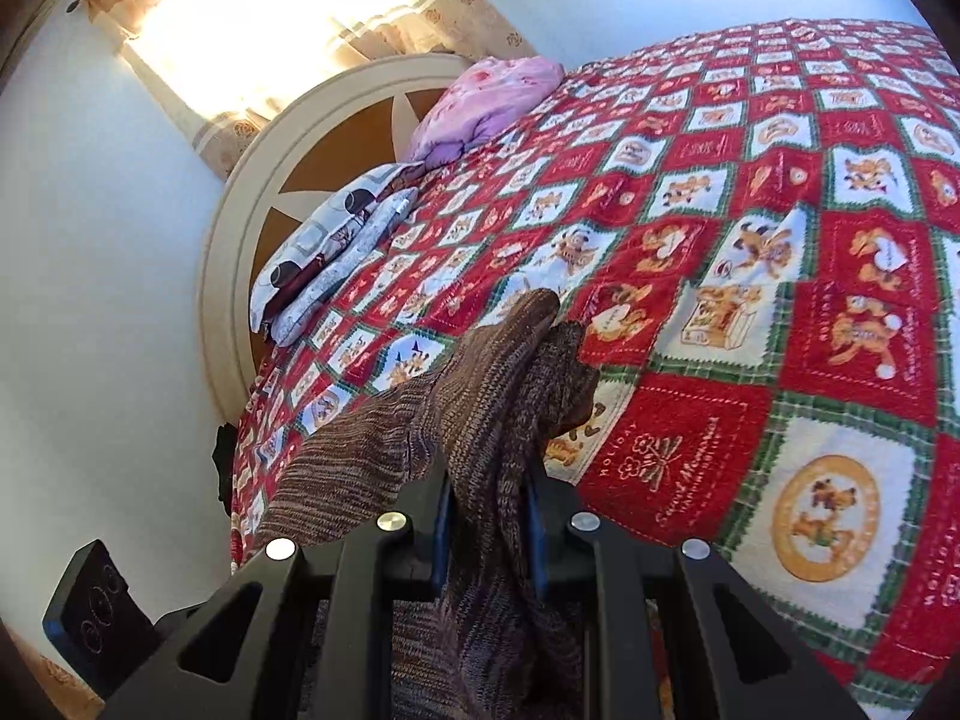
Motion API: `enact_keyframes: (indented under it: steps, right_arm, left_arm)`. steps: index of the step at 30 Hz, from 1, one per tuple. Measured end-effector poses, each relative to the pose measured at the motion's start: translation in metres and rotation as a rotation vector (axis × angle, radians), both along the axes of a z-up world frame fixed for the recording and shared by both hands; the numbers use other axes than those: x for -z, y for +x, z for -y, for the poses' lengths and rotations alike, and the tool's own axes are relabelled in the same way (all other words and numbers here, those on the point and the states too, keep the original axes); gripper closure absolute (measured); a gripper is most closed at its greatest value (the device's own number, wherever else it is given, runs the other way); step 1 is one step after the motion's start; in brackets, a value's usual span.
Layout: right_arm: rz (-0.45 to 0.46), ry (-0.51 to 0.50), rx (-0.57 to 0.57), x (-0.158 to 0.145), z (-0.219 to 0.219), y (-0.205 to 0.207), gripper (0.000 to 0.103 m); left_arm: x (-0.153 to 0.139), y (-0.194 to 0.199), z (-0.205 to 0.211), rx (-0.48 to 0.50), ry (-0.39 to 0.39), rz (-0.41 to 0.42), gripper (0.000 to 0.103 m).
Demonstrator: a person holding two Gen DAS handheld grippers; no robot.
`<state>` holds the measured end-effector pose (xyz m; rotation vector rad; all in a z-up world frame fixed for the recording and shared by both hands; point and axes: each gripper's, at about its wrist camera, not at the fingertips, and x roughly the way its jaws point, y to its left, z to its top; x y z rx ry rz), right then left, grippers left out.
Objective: Fold small clothes
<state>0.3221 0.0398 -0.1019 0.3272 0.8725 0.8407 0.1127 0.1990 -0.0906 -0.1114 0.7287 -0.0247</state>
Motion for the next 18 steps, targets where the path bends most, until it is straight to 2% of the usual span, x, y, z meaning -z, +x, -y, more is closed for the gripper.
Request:
enact_keyframes:
  steps: [6, 15, 18]
  right_arm:
    - [-0.023, -0.023, -0.006, 0.012, -0.012, 0.01, 0.083]
    - [-0.065, -0.058, -0.008, 0.035, -0.02, 0.02, 0.083]
    - [-0.069, -0.07, -0.002, 0.04, -0.02, 0.022, 0.082]
  left_arm:
    - [0.004, -0.002, -0.007, -0.008, 0.006, -0.012, 0.076]
    - [0.035, -0.003, -0.016, -0.038, -0.001, -0.07, 0.076]
    - [0.038, -0.004, -0.017, -0.05, -0.008, -0.067, 0.073]
